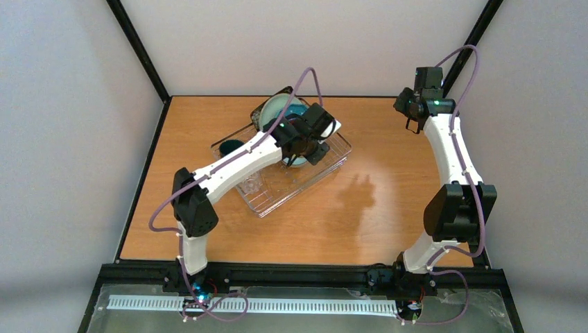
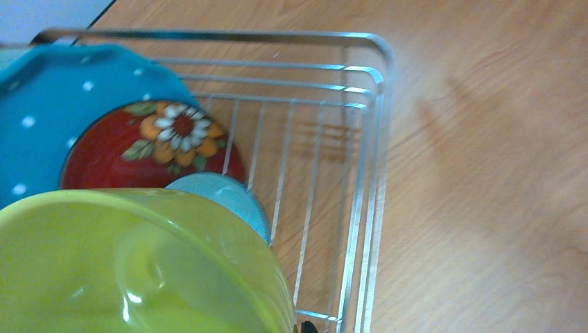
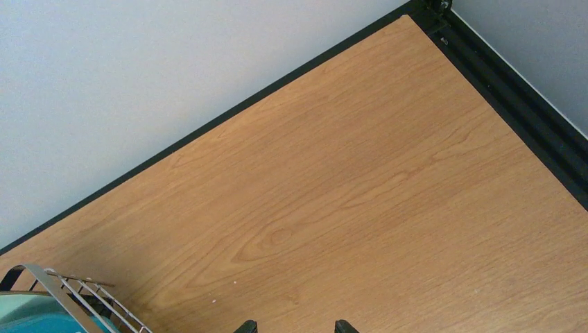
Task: Load the mixed dishes into the dish rack
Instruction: Place the bowl on the dish rack.
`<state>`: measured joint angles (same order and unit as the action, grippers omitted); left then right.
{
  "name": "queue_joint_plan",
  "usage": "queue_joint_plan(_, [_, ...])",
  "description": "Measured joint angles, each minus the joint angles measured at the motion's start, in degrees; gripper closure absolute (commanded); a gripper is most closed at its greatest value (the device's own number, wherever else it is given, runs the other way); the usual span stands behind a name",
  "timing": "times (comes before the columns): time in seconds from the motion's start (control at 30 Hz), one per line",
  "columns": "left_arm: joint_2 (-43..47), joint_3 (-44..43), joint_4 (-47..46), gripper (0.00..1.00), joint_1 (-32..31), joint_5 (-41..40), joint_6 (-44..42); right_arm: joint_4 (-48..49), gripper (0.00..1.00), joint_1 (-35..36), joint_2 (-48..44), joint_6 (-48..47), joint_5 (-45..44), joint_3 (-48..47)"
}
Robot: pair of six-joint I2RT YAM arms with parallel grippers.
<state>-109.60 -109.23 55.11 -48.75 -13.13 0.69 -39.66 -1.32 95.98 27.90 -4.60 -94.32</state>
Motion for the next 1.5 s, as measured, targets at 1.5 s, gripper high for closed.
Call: queue_joint_plan(1.5, [-14.9,-6.1,-10.3,1.0,-0.1,16.0,-26.4,8.9,0.36,0.0,0.2,3.3,-0.8,1.9])
